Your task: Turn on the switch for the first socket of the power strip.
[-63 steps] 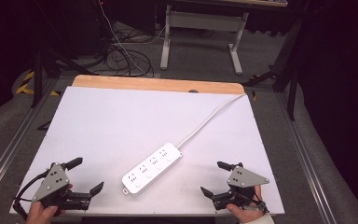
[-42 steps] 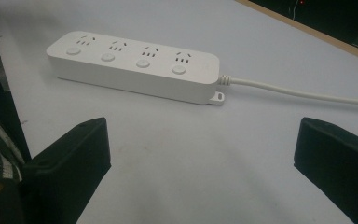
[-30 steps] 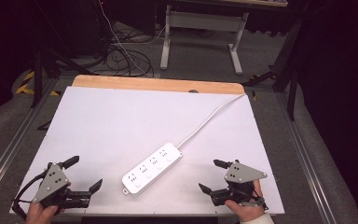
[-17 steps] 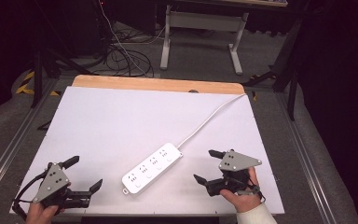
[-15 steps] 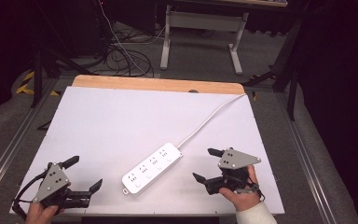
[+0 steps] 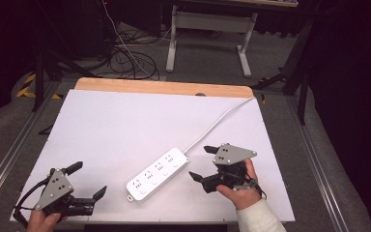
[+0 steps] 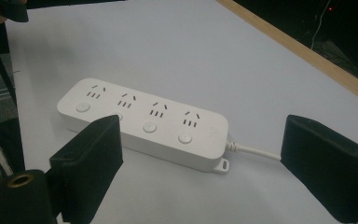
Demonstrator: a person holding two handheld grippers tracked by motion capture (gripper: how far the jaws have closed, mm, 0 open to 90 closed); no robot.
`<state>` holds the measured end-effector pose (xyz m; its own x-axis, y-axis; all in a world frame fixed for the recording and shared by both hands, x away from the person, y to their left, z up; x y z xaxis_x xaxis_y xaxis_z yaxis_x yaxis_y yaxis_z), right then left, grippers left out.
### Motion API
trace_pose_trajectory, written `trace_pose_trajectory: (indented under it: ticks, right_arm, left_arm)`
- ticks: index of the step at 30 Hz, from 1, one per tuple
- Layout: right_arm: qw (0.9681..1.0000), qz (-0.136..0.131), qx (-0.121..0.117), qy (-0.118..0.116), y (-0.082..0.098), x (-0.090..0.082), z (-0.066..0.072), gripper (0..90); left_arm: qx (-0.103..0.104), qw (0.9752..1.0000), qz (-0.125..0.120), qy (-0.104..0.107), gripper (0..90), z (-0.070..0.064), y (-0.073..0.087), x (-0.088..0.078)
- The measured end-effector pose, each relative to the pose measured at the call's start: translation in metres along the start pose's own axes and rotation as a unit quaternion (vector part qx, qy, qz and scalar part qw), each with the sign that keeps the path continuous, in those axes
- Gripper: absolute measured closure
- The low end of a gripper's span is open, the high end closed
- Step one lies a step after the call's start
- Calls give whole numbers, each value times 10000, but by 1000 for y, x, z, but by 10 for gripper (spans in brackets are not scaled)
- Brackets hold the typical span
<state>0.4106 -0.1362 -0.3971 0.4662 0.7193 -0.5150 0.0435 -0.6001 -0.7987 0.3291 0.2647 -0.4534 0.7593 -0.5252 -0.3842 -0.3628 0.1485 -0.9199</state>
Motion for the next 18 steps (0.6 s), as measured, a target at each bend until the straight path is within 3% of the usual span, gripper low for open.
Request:
trace_pose_trajectory:
  ticks: [6, 18]
  right_arm:
    - [9999, 37, -123, -88, -11, 10, -1, 152]
    - [9996, 63, -153, -248, -26, 34, -4, 179]
  left_arm:
    - [47, 10000, 18, 22, 4, -1, 0, 0]
    - [46, 10000, 13, 10, 4, -1, 0, 0]
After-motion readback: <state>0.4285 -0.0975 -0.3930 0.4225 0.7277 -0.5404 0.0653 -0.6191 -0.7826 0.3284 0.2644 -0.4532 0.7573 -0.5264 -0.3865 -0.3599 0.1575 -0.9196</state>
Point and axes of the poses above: each handheld gripper's, and its own axes: x roughly forward along the jaws, y roughly out of its underside, z roughly to its left, the point moved 2 cm from there along x, roughly forward along the jaws, and after that the axes turned 12 degrees about -x, right-handed, at the moved point
